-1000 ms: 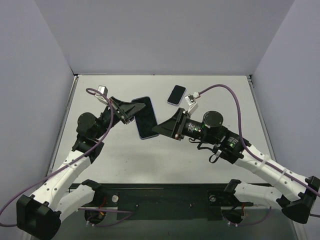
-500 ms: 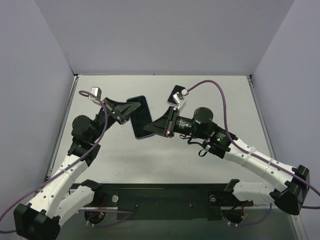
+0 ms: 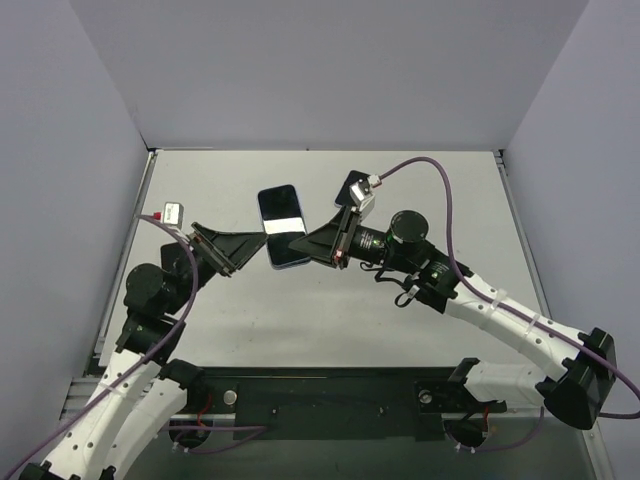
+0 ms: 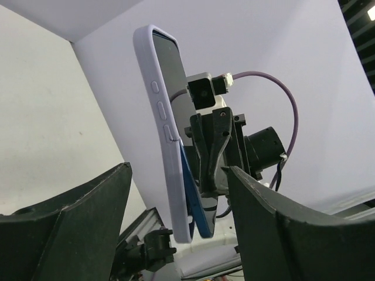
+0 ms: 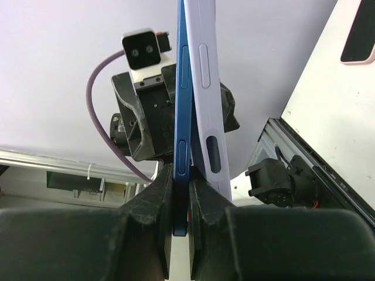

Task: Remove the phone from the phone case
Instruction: Remove the phone case from the phone.

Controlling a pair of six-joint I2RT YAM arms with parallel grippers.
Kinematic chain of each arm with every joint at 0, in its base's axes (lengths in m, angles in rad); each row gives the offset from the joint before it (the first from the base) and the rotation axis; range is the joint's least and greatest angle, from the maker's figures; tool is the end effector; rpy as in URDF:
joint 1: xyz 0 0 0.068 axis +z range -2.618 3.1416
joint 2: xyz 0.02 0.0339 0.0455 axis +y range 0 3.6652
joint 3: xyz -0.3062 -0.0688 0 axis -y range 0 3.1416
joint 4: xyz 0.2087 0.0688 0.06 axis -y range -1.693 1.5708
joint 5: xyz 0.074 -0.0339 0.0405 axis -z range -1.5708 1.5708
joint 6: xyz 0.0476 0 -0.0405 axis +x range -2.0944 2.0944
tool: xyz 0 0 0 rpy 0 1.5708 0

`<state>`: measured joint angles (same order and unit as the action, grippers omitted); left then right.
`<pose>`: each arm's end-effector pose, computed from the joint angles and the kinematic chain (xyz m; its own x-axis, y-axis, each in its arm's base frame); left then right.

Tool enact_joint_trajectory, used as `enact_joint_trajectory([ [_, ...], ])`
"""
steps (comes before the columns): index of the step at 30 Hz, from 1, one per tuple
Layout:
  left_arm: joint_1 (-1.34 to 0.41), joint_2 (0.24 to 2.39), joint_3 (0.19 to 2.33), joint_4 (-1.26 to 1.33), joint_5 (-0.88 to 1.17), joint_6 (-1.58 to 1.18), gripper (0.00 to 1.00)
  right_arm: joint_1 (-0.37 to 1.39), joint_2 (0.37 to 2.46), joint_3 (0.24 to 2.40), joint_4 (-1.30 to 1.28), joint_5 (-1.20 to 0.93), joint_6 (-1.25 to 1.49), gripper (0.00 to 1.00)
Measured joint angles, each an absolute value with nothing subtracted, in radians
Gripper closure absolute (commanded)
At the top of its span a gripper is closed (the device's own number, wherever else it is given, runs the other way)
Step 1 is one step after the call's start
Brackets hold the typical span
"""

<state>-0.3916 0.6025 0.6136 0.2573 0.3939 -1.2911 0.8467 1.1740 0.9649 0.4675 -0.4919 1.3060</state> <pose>0.0757 -0.0510 0.3806 -0.5998 -0.7125 -0.3640 0.4273 0.0994 -0.8986 0.1358 0.1875 0.4409 -0.8849 0.2835 -0.3695 -0.4154 -0.1215 0.9015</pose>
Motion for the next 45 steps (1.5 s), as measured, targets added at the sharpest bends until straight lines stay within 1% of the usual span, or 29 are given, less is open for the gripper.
enact_joint_trajectory([
  [4,-0.39,0.548,0.614,0.174,0.35,-1.228,0.26,0.823,1.144,0.941,0.467,-0.498,1.316,1.0],
  [7,-0.39,0.541,0.611,0.158,0.342,-1.212,0.26,0.812,1.131,0.935,0.467,-0.499,1.32,1.0],
  [11,-0.39,0.573,0.566,0.221,0.373,-1.225,0.23,0.803,1.116,0.923,0.467,-0.501,1.328,1.0],
  [17,-0.392,0.665,0.514,0.365,0.457,-1.273,0.24,0.775,1.102,0.908,0.476,-0.505,1.351,1.0],
  [20,-0.4,0.667,0.502,0.398,0.477,-1.281,0.24,0.77,1.102,0.905,0.486,-0.506,1.363,1.0],
  [25,-0.424,0.668,0.502,0.439,0.479,-1.281,0.2,0.769,1.091,0.884,0.52,-0.507,1.373,1.0],
  [30,-0.47,0.652,0.497,0.442,0.459,-1.277,0.2,0.766,1.086,0.87,0.521,-0.505,1.377,1.0],
  [31,-0.482,0.64,0.49,0.442,0.447,-1.275,0.2,0.766,1.086,0.866,0.522,-0.506,1.377,1.0],
  [33,-0.509,0.624,0.479,0.441,0.431,-1.274,0.25,0.766,1.086,0.858,0.522,-0.506,1.38,1.0],
  [37,-0.547,0.636,0.477,0.447,0.415,-1.272,0.36,0.766,1.086,0.847,0.522,-0.506,1.387,1.0],
  [38,-0.551,0.645,0.477,0.447,0.414,-1.272,0.4,0.766,1.086,0.846,0.522,-0.506,1.387,1.0],
  [40,-0.555,0.659,0.477,0.464,0.411,-1.273,0.42,0.766,1.086,0.842,0.519,-0.504,1.386,1.0],
  [41,-0.556,0.662,0.477,0.466,0.407,-1.272,0.42,0.764,1.086,0.84,0.516,-0.501,1.387,1.0],
  [42,-0.556,0.663,0.477,0.467,0.406,-1.272,0.39,0.763,1.086,0.838,0.514,-0.497,1.387,1.0],
  [43,-0.556,0.662,0.477,0.467,0.404,-1.272,0.33,0.762,1.086,0.838,0.514,-0.497,1.387,1.0],
  [45,-0.556,0.656,0.477,0.464,0.395,-1.267,0.3,0.763,1.084,0.838,0.515,-0.498,1.388,1.0],
])
